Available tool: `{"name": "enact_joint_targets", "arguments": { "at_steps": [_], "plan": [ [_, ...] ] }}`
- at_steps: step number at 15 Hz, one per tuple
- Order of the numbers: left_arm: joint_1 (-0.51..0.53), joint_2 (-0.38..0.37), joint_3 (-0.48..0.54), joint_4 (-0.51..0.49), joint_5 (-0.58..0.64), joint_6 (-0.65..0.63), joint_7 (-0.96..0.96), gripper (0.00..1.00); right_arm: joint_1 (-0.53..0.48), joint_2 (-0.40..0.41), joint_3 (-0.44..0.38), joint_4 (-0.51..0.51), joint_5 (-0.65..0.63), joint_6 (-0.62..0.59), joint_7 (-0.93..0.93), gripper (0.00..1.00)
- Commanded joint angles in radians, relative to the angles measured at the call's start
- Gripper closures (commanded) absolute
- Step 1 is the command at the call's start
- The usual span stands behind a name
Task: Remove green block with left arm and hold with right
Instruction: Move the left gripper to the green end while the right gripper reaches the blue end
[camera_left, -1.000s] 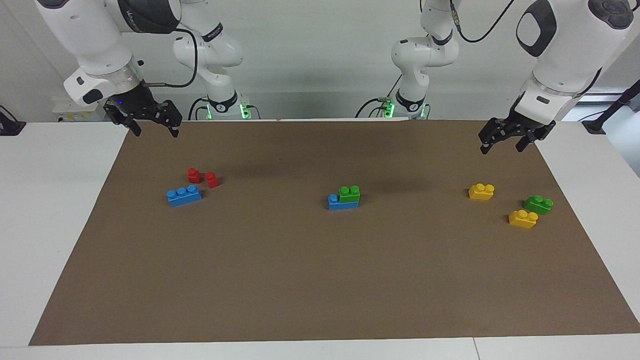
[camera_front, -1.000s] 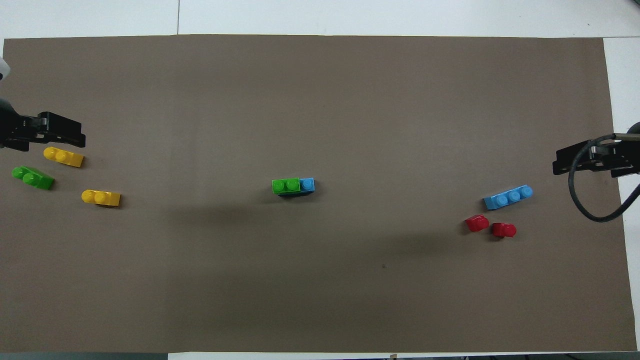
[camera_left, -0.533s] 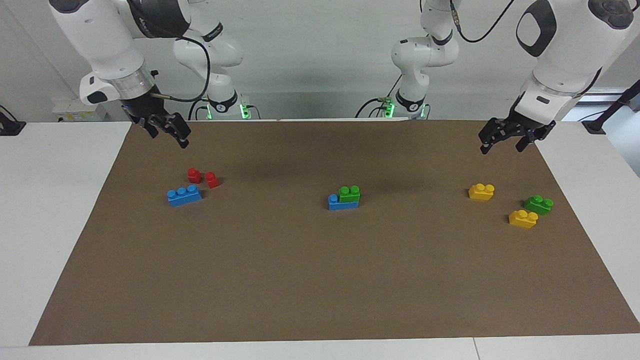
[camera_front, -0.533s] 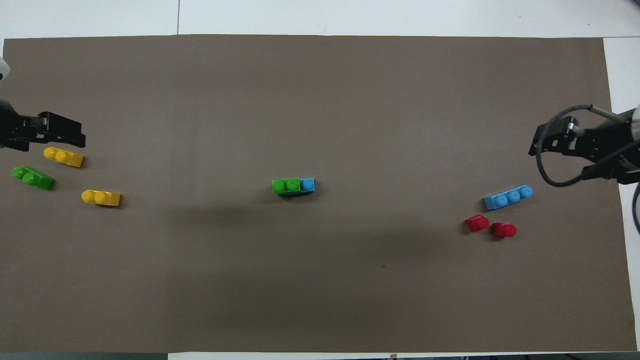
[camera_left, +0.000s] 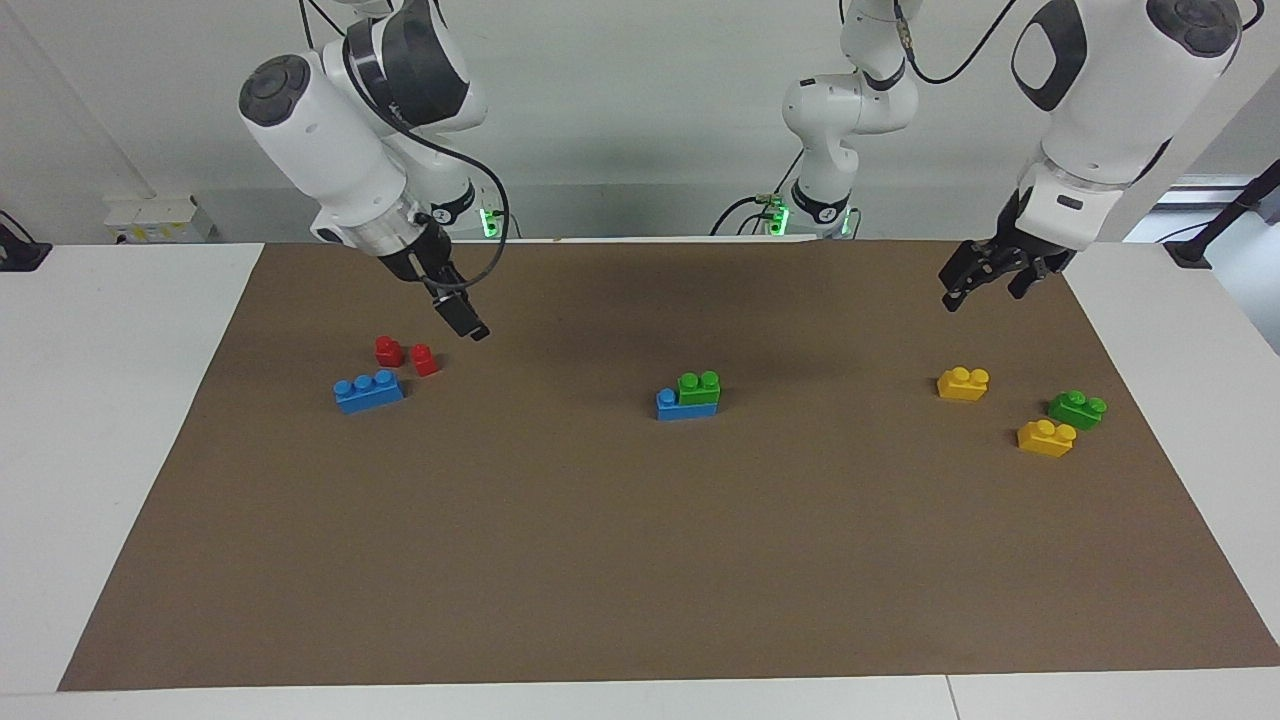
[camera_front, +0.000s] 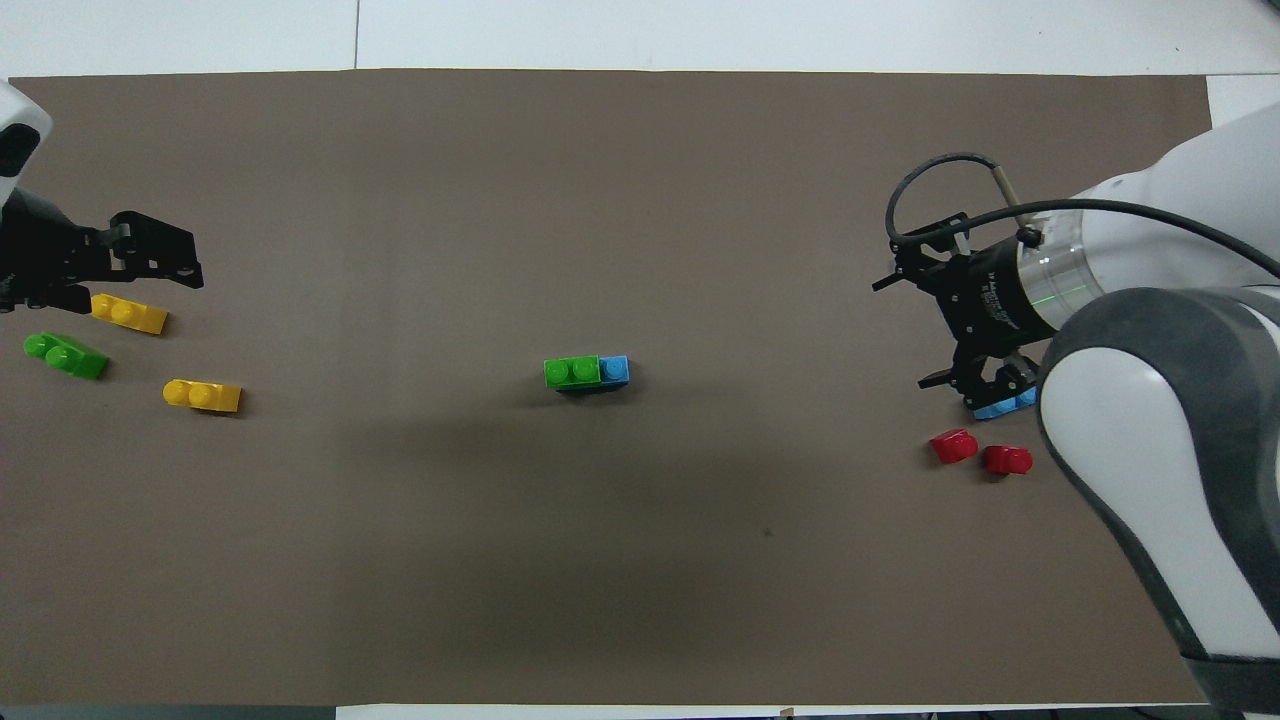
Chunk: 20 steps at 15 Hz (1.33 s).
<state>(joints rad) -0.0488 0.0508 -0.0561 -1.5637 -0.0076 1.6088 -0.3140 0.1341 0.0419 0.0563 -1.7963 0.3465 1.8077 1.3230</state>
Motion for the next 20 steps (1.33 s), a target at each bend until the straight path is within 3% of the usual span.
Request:
{"name": "enact_joint_targets", "arguments": {
  "at_steps": [1, 4, 10, 15, 20],
  "plan": [
    [-0.055, -0.055, 0.005, -0.081, -0.029, 0.02, -0.255, 0.0, 0.038, 0.027, -0.003, -0.064, 0.107, 0.088, 0.097, 0.01],
    [-0.158, -0.104, 0.005, -0.188, -0.042, 0.115, -0.611, 0.0, 0.064, 0.073, -0.003, -0.119, 0.27, 0.194, 0.143, 0.01],
    [-0.281, -0.15, 0.005, -0.308, -0.042, 0.255, -1.19, 0.0, 0.151, 0.134, -0.003, -0.17, 0.355, 0.358, 0.18, 0.01],
    [-0.38, -0.131, 0.005, -0.372, -0.042, 0.336, -1.528, 0.0, 0.206, 0.203, -0.003, -0.169, 0.391, 0.482, 0.18, 0.01],
    [-0.434, -0.06, 0.005, -0.392, -0.038, 0.416, -1.801, 0.0, 0.275, 0.268, -0.003, -0.163, 0.424, 0.593, 0.173, 0.01]
  ]
}}
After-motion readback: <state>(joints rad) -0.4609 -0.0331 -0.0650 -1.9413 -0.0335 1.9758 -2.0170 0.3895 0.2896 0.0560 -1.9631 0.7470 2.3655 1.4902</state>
